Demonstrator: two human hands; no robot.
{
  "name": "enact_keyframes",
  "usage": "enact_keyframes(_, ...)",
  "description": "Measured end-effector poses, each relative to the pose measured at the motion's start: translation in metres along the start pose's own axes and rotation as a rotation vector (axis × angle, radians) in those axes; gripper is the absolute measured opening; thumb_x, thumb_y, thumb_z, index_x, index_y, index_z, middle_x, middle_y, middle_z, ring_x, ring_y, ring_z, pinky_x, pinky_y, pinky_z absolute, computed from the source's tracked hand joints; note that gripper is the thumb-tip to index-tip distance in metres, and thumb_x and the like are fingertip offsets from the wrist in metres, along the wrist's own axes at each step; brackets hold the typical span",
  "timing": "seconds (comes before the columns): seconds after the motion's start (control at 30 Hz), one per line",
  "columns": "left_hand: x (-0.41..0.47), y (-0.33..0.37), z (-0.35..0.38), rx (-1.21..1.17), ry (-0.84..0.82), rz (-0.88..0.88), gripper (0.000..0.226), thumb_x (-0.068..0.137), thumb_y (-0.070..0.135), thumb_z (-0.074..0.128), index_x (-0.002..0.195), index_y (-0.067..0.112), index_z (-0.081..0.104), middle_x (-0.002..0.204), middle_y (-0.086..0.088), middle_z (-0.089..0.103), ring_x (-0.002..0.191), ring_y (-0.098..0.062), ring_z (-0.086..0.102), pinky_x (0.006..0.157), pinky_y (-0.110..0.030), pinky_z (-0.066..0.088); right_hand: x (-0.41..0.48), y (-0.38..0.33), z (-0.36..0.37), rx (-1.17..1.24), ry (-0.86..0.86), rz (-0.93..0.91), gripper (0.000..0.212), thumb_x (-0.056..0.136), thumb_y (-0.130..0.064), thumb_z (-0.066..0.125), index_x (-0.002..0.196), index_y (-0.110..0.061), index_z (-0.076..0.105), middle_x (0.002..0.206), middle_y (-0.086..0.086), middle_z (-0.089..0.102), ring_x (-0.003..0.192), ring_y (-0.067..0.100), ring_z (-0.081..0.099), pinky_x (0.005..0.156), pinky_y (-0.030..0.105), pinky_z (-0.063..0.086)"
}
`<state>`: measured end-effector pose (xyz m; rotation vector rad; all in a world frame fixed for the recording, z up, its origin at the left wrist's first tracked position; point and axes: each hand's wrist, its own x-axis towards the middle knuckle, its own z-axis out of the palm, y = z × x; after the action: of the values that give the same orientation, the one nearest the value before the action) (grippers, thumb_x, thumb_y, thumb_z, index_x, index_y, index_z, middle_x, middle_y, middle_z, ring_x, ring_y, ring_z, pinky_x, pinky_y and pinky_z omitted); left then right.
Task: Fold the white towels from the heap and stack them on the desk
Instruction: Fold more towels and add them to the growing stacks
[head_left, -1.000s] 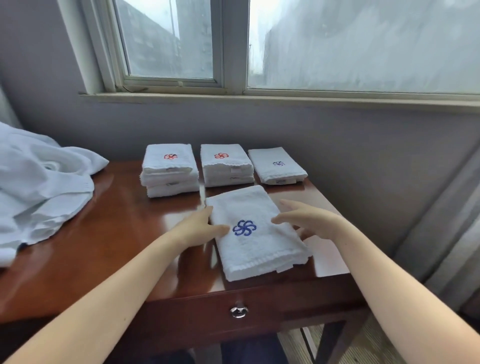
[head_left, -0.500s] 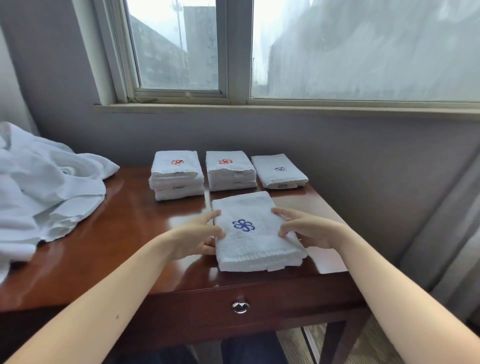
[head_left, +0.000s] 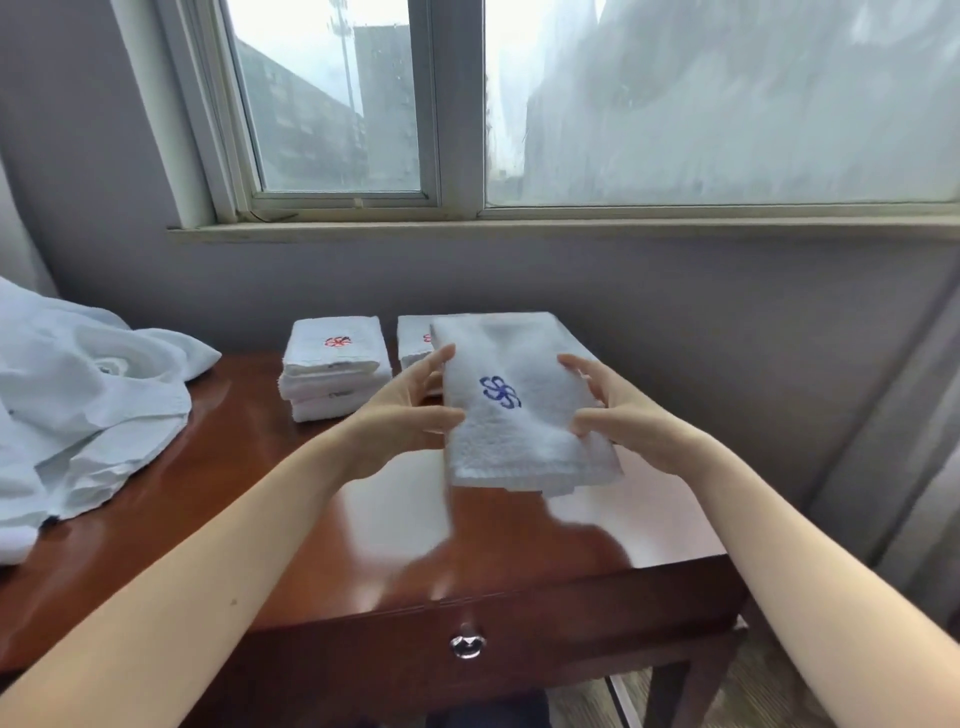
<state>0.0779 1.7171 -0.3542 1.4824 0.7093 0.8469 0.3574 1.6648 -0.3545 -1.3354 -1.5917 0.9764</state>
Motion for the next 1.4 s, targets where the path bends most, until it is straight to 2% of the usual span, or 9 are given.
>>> enact_keyframes(0.43, 0.188, 0.029, 0.01, 0.362, 0.035, 0.034, 0.095, 0.082, -0.017, 0.053, 0.155, 0.033, 0.018, 0.13, 0.02, 0.046, 0.082, -0.018, 0.063, 0.072, -0.031, 0.058, 0.149, 0.026, -0.085, -0.019, 0.298, -0.078, 0.082, 0.077, 0.008, 0.046, 0.148, -0.032, 0.036, 0.146, -0.004, 0.044, 0.124, 0.017, 0.053, 0.104, 0.044, 0.047)
enact_keyframes(0.53, 0.229, 0.025, 0.007, 0.35, 0.072, 0.002, 0.094, 0.082, -0.017, 0.052, 0.156, 0.029, 0.017, 0.128, 0.013, 0.05, 0.092, -0.022, 0.064, 0.086, -0.046, 0.056, 0.186, 0.039, -0.101, -0.018, 0.29, -0.058, 0.083, 0.076, 0.007, 0.044, 0.149, -0.031, 0.036, 0.147, -0.008, 0.042, 0.124, 0.008, 0.053, 0.101, 0.034, 0.05)
enact_keyframes(0.63, 0.257, 0.015, 0.004, 0.339, 0.115, -0.059, 0.093, 0.082, -0.016, 0.053, 0.157, 0.028, 0.017, 0.13, 0.012, 0.048, 0.103, -0.016, 0.065, 0.076, -0.036, 0.061, 0.214, 0.052, -0.108, -0.012, 0.261, -0.025, 0.084, 0.074, 0.006, 0.043, 0.148, -0.034, 0.036, 0.144, -0.015, 0.043, 0.103, -0.009, 0.059, 0.076, 0.017, 0.052)
enact_keyframes(0.77, 0.281, -0.002, -0.001, 0.333, 0.157, -0.145, 0.092, 0.083, -0.015, 0.049, 0.158, 0.024, 0.014, 0.137, 0.004, 0.048, 0.1, -0.015, 0.064, 0.061, -0.024, 0.057, 0.24, 0.074, -0.107, 0.009, 0.249, 0.027, 0.082, 0.075, 0.006, 0.042, 0.149, -0.03, 0.036, 0.138, -0.01, 0.051, 0.087, 0.008, 0.063, 0.066, 0.022, 0.051)
enact_keyframes(0.9, 0.292, -0.017, 0.005, 0.774, 0.253, -0.167, 0.078, 0.087, -0.005, 0.045, 0.156, 0.021, 0.019, 0.15, -0.01, 0.027, 0.097, -0.024, 0.058, 0.072, -0.027, 0.049, 0.255, 0.092, -0.098, -0.051, 0.27, 0.122, 0.067, 0.087, 0.004, 0.04, 0.151, -0.016, 0.035, 0.147, -0.006, 0.043, 0.122, 0.008, 0.053, 0.094, 0.02, 0.044)
enact_keyframes(1.07, 0.297, -0.038, 0.022, 1.038, 0.206, -0.188, 0.027, 0.097, 0.018, 0.039, 0.11, 0.016, 0.063, 0.137, -0.018, 0.044, 0.112, -0.034, 0.056, 0.096, -0.038, 0.045, 0.255, 0.102, -0.087, -0.119, 0.319, 0.183, 0.054, 0.095, -0.004, 0.037, 0.149, -0.007, 0.038, 0.154, 0.003, 0.039, 0.142, 0.016, 0.035, 0.111, 0.021, 0.022)
enact_keyframes(1.17, 0.297, -0.036, 0.03, 1.128, 0.138, -0.198, 0.027, 0.096, 0.023, 0.037, 0.07, 0.017, 0.041, 0.108, -0.02, 0.058, 0.1, -0.038, 0.055, 0.075, -0.038, 0.04, 0.248, 0.098, -0.087, -0.154, 0.323, 0.203, 0.055, 0.094, -0.003, 0.037, 0.149, -0.006, 0.036, 0.155, 0.005, 0.037, 0.142, 0.017, 0.034, 0.115, 0.025, 0.022)
enact_keyframes(1.3, 0.282, -0.027, 0.035, 1.18, 0.087, -0.188, 0.023, 0.1, 0.023, 0.035, 0.085, 0.01, 0.046, 0.098, -0.013, 0.052, 0.123, -0.035, 0.038, 0.096, -0.041, 0.035, 0.233, 0.083, -0.088, -0.25, 0.289, 0.247, 0.054, 0.094, -0.005, 0.036, 0.148, -0.005, 0.039, 0.153, 0.008, 0.041, 0.14, 0.024, 0.038, 0.116, 0.036, 0.029)
enact_keyframes(1.4, 0.253, -0.02, 0.036, 1.133, 0.098, -0.066, 0.042, 0.101, 0.03, 0.044, 0.137, 0.011, 0.05, 0.138, -0.007, 0.05, 0.14, -0.022, 0.028, 0.11, -0.038, 0.032, 0.21, 0.063, -0.085, -0.451, 0.306, 0.197, 0.052, 0.092, -0.017, 0.043, 0.144, -0.019, 0.046, 0.148, 0.006, 0.046, 0.134, 0.03, 0.041, 0.109, 0.045, 0.038)
